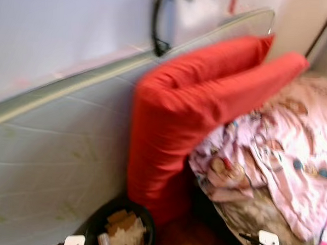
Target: Clean up the room
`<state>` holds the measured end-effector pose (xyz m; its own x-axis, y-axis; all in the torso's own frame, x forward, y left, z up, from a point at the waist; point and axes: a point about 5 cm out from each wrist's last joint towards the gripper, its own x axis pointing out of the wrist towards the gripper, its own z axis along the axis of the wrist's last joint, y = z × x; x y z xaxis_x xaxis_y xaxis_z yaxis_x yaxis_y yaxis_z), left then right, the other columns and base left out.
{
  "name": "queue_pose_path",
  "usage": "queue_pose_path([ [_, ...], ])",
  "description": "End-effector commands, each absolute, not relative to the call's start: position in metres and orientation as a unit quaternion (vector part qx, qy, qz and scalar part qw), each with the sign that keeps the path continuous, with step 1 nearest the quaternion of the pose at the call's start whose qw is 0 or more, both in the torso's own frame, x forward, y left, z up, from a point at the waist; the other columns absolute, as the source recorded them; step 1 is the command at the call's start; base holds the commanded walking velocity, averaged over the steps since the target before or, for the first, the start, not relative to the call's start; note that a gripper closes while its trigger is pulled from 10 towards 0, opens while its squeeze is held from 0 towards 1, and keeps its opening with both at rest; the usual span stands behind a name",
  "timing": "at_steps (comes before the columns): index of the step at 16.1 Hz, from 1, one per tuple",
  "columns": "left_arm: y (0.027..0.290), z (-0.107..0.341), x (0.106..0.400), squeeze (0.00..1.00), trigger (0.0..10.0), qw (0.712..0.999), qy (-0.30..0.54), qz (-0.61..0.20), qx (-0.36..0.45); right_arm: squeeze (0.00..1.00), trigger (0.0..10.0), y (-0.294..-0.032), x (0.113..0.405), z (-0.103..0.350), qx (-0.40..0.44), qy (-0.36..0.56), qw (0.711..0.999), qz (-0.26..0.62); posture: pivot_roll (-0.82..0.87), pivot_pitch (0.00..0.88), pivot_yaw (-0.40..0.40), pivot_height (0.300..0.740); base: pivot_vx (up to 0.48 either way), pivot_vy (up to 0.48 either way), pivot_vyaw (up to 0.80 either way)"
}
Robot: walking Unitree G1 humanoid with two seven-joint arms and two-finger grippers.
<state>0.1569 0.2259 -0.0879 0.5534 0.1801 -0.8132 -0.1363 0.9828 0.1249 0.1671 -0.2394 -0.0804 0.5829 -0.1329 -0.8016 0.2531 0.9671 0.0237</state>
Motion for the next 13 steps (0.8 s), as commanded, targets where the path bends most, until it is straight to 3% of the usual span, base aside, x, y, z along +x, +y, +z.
queue_pose_path([
  [1, 0.225, -0.0892, 0.1549, 0.0, 10.0, 0.878, 0.47, 0.089, 0.025, 0.0, 10.0, -0.2422, 0.1651, -0.0806, 0.068, 0.446, 0.885, -0.114, 0.01, 0.0, 0.012, 0.74, 0.0, -0.285, 0.0],
  [9, 0.2252, -0.0889, 0.1555, 0.0, 10.0, 0.878, 0.47, 0.089, 0.024, 0.0, 10.0, -0.242, 0.1653, -0.0807, 0.068, 0.447, 0.885, -0.115, 0.01, 0.0, 0.014, 0.74, 0.0, -0.284, -0.54],
  [13, 0.2252, -0.089, 0.1554, 0.0, 10.0, 0.878, 0.47, 0.088, 0.025, 0.0, 10.0, -0.2422, 0.1658, -0.0803, 0.068, 0.442, 0.886, -0.119, 0.0, 0.0, 0.017, 0.74, 0.0, -0.287, 0.0],
])
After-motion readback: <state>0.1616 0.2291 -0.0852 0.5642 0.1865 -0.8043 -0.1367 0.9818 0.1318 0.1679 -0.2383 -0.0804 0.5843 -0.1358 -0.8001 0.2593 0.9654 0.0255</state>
